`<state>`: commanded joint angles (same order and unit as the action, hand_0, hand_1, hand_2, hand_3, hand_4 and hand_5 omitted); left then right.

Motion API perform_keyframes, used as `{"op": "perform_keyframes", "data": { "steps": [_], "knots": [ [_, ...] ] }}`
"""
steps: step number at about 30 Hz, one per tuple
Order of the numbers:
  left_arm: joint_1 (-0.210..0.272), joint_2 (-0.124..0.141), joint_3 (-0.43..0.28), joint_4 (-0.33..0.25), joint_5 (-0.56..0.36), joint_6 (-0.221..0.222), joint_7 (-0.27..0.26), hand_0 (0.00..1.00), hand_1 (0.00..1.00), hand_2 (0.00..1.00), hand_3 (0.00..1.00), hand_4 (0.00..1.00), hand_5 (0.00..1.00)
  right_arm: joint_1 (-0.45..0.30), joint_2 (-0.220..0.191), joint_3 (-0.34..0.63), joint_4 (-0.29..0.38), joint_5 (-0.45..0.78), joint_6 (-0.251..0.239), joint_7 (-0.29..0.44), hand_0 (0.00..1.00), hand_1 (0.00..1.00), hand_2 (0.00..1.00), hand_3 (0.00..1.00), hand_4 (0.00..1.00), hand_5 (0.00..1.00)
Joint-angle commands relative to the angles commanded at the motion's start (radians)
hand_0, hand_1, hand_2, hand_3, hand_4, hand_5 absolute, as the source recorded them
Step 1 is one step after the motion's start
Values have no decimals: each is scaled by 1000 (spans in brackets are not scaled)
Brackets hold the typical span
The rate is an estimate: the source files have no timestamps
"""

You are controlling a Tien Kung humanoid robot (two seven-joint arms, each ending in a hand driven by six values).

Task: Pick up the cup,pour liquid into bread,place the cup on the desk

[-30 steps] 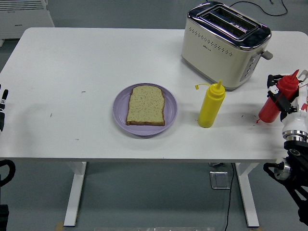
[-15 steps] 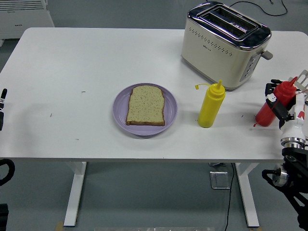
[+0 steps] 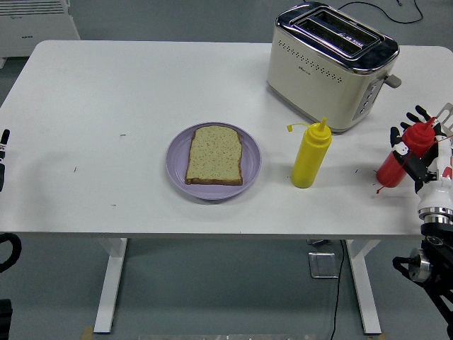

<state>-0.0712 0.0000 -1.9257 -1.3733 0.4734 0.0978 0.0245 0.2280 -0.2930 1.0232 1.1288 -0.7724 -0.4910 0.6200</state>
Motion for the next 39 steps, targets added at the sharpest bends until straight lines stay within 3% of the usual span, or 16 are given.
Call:
{"op": "perform_keyframes", "data": {
  "steps": [5,7,12,20,30,34,39],
  "knots": [
    [0,0,-1,0,0,0,0,777,725,719,653,517,940,-46,-45,25,37,-77,62,-51,926,856,935,998,777,246],
    [-1,0,-1,-1,0,0,0,777,725,720,654,518,941,-62,-61,34,51,-95,79,-69,968,903,970,998,807,233],
    [-3,0,0,0,0,0,1,778,725,720,655,518,941,-111,-92,60,91,-123,104,-97,973,909,976,998,812,233],
    [-7,0,1,1,0,-1,0,778,726,720,656,518,942,-232,-120,130,168,-197,71,-107,976,910,980,998,814,236],
    [-10,0,8,-1,0,-1,0,778,727,720,656,518,942,-353,-131,250,166,-164,57,-96,973,907,978,998,825,248],
    [-8,0,8,-1,1,0,0,779,727,720,655,518,942,-399,-137,319,204,-166,48,-92,964,901,969,998,848,252],
    [-9,0,14,0,-1,-1,0,781,727,722,656,518,942,-400,-140,394,281,-154,27,-76,942,878,952,998,857,266]
  ]
}}
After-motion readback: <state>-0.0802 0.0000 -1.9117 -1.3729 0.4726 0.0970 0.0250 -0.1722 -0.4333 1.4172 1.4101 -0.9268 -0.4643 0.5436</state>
